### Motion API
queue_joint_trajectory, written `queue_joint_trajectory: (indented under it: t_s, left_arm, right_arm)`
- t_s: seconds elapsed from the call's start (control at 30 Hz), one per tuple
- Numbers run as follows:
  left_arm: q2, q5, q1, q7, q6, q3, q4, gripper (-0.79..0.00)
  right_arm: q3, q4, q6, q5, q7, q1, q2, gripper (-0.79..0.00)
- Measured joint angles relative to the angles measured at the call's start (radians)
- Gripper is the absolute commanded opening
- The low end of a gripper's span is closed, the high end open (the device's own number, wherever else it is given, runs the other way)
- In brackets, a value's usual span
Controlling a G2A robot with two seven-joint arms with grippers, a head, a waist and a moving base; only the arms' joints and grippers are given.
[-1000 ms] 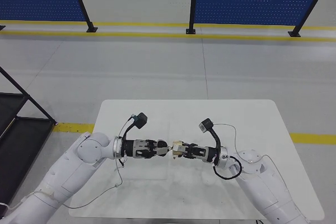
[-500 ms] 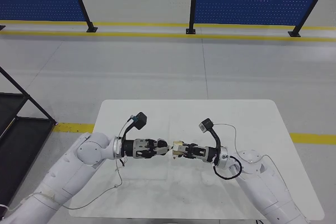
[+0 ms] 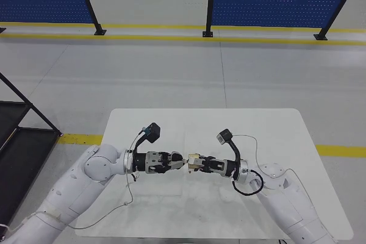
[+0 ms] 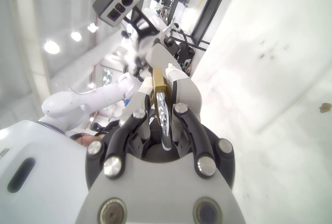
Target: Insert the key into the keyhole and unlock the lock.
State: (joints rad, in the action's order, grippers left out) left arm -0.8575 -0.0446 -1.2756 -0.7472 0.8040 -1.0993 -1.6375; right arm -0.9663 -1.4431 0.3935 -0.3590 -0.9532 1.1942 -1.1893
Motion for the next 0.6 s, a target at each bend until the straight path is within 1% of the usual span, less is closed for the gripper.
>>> queue_joint_trajectory:
  t_s: [0.03,0.07,0.1,0.2,0.23,0.27,0.3,0.37,0.4,0.47,0.53,0.6]
  left_arm:
    - [0.000,0.007,0.001,-0.002,-0.003,0.000,0.001,-0.108]
    - [0.000,0.014,0.002,-0.005,-0.006,0.000,0.002,-0.034]
    - [0.000,0.024,0.003,-0.009,-0.008,-0.001,0.004,-0.003]
    - [0.001,0.058,0.002,-0.023,-0.012,-0.001,0.007,-0.009]
    - [0.002,0.072,0.002,-0.029,-0.015,-0.001,0.008,-0.031]
    - [0.002,0.088,0.002,-0.037,-0.022,-0.001,0.010,-0.083]
    - [0.003,0.110,0.004,-0.047,-0.031,-0.001,0.012,-0.114]
    - [0.003,0.139,0.006,-0.063,-0.048,0.000,0.015,-0.154]
    - [0.003,0.156,0.009,-0.072,-0.058,0.001,0.016,-0.206]
    - [0.003,0.181,0.012,-0.085,-0.073,0.003,0.020,-0.237]
    - [0.002,0.214,0.017,-0.101,-0.090,0.006,0.025,-0.302]
    - [0.002,0.238,0.022,-0.116,-0.105,0.008,0.029,-0.406]
  right_arm:
    - [0.000,0.000,0.000,0.000,0.000,0.000,0.000,-0.785]
    - [0.000,0.000,0.000,0.000,0.000,0.000,0.000,-0.785]
    - [0.000,0.000,0.000,0.000,0.000,0.000,0.000,-0.785]
    - [0.000,0.000,0.000,0.000,0.000,0.000,0.000,-0.785]
    - [0.000,0.000,0.000,0.000,0.000,0.000,0.000,-0.785]
    - [0.000,0.000,0.000,0.000,0.000,0.000,0.000,-0.785]
    - [0.000,0.000,0.000,0.000,0.000,0.000,0.000,-0.785]
    - [0.000,0.000,0.000,0.000,0.000,0.000,0.000,-0.785]
    - [0.000,0.000,0.000,0.000,0.000,0.000,0.000,-0.785]
    - [0.000,0.000,0.000,0.000,0.000,0.000,0.000,-0.785]
    - [0.000,0.000,0.000,0.000,0.000,0.000,0.000,-0.785]
    - [0.000,0.000,0.000,0.000,0.000,0.000,0.000,-0.785]
